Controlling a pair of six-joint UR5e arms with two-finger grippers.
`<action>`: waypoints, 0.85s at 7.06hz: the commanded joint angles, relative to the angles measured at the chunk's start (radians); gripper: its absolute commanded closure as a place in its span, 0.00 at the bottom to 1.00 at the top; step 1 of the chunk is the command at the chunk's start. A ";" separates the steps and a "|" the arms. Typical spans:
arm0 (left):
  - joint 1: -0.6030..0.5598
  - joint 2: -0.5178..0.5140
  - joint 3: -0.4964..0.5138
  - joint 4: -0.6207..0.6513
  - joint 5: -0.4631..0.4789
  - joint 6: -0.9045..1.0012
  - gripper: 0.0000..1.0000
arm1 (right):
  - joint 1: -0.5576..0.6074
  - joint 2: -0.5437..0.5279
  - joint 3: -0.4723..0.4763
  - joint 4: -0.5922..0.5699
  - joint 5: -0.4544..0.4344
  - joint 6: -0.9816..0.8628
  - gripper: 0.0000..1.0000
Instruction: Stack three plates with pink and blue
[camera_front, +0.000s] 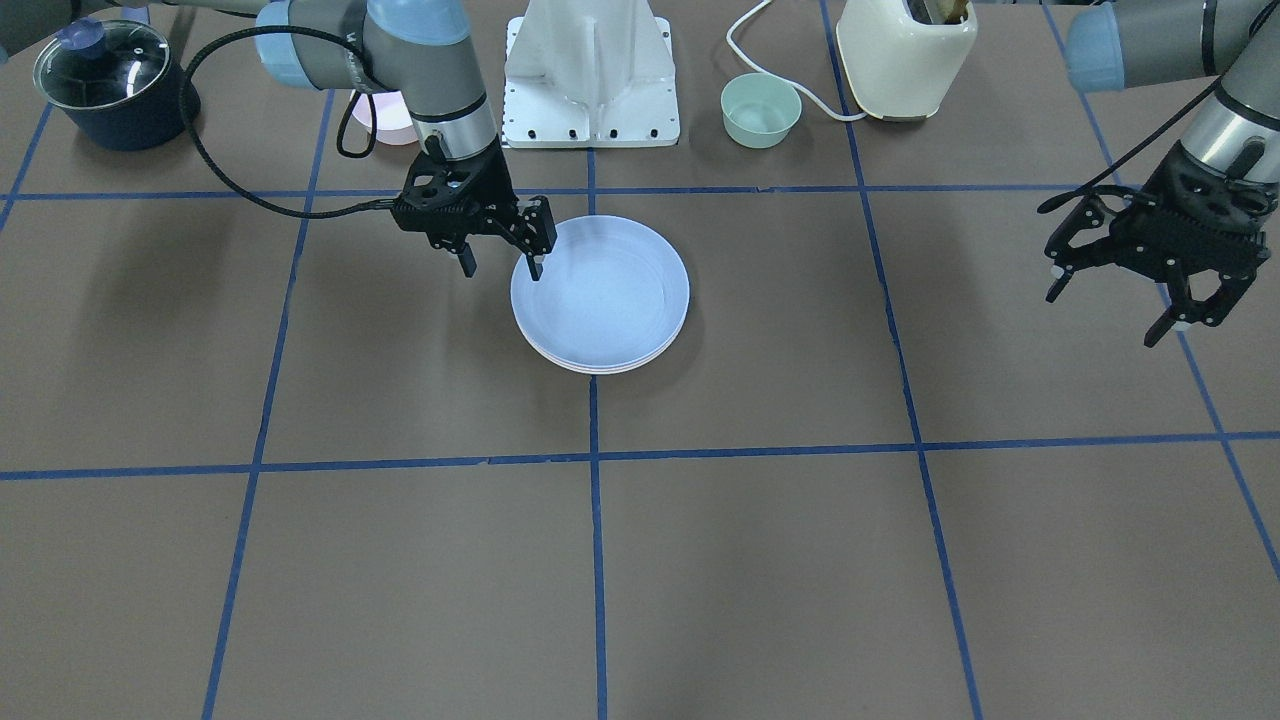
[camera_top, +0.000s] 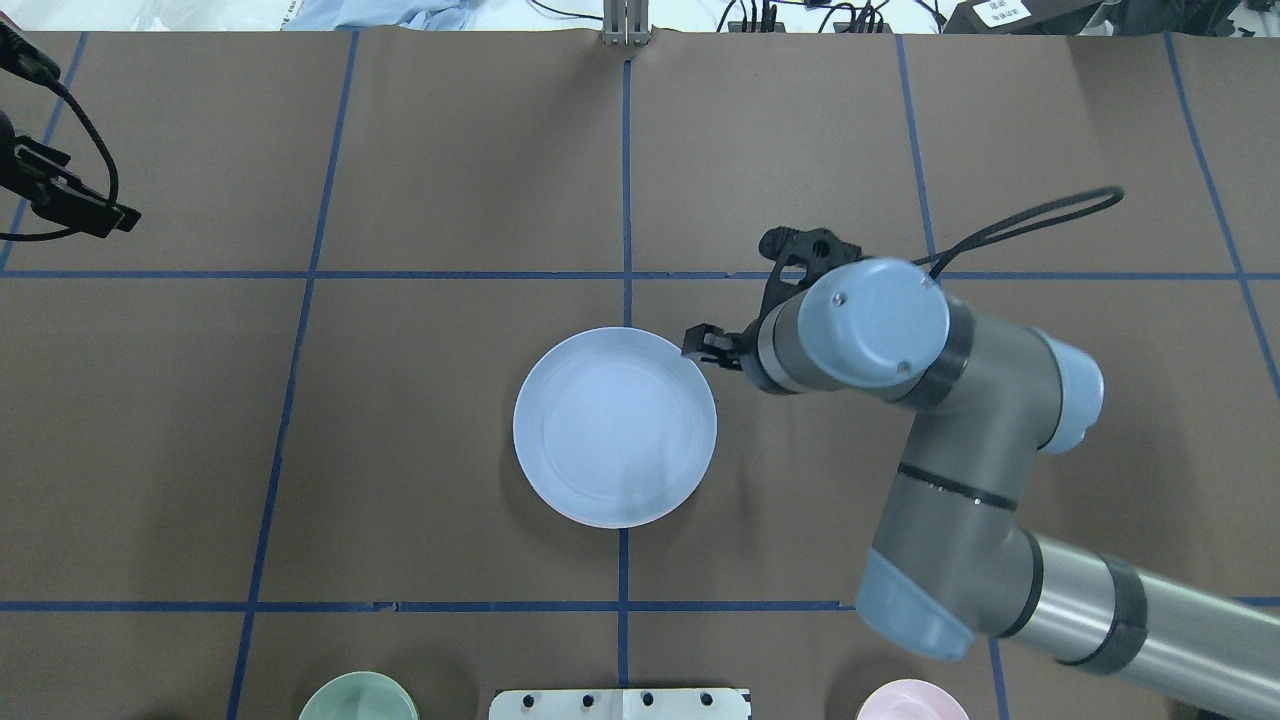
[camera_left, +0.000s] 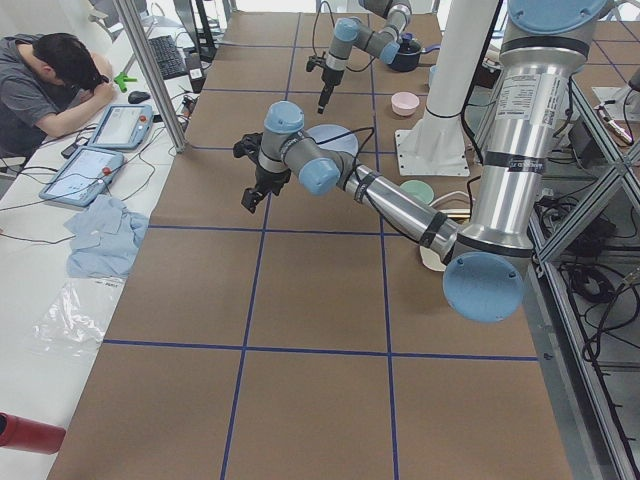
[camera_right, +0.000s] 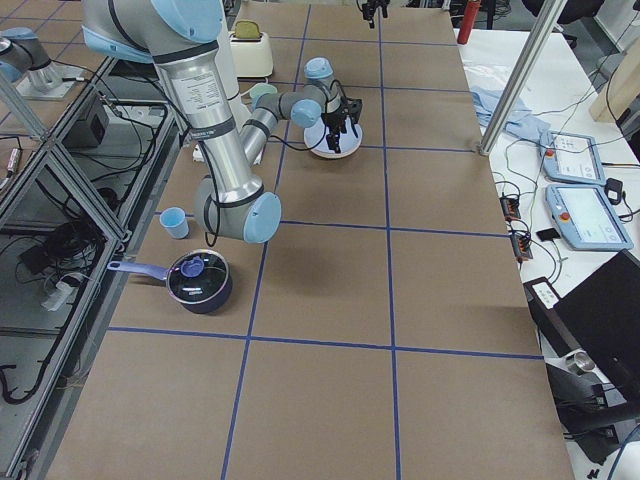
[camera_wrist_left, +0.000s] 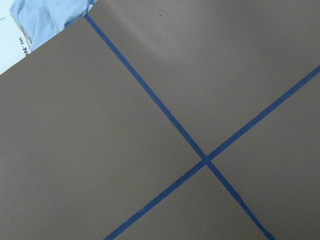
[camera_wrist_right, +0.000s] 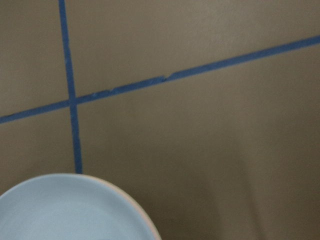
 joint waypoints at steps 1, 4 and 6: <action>-0.004 0.058 0.009 0.000 0.007 0.000 0.00 | 0.245 -0.008 0.000 -0.108 0.222 -0.286 0.00; -0.074 0.097 0.040 0.017 0.004 0.066 0.00 | 0.590 -0.129 -0.012 -0.249 0.413 -0.893 0.00; -0.201 0.101 0.106 0.084 -0.075 0.173 0.00 | 0.765 -0.263 -0.070 -0.248 0.484 -1.282 0.00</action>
